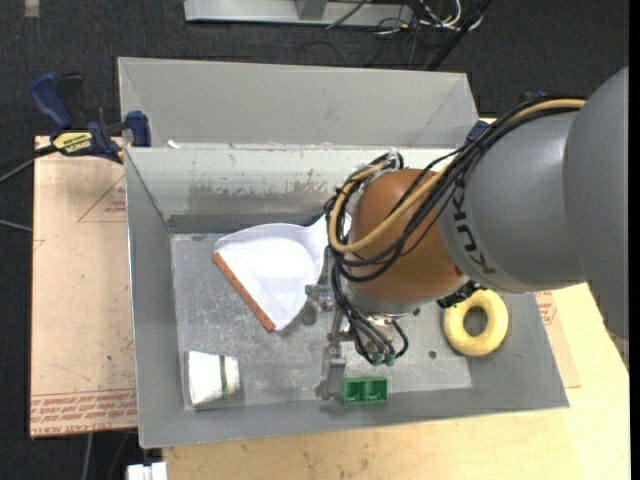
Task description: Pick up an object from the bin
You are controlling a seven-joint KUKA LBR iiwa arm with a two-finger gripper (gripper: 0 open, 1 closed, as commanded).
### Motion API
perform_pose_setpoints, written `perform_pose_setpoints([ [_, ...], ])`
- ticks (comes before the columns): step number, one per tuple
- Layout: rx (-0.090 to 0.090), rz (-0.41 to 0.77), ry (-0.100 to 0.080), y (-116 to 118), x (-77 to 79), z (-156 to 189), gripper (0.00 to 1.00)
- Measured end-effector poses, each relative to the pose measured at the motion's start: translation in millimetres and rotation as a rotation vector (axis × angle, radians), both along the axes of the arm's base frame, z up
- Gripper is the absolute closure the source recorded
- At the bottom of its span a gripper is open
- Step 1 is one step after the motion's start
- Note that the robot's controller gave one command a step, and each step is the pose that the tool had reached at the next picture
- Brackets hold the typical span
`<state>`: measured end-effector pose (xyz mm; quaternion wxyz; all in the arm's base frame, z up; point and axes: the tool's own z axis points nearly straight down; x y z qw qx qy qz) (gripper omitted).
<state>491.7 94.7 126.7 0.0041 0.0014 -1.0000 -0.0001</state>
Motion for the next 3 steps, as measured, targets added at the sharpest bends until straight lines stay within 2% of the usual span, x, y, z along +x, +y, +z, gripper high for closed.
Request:
perform_pose_setpoints([
  [1,0.001,-0.003,-0.008,0,2.1,4,0.0],
  [2,0.003,0.259,-0.011,-1,51.5,-33,0.0],
  [3,0.004,0.36,-0.002,-9,72.4,-32,0.0],
])
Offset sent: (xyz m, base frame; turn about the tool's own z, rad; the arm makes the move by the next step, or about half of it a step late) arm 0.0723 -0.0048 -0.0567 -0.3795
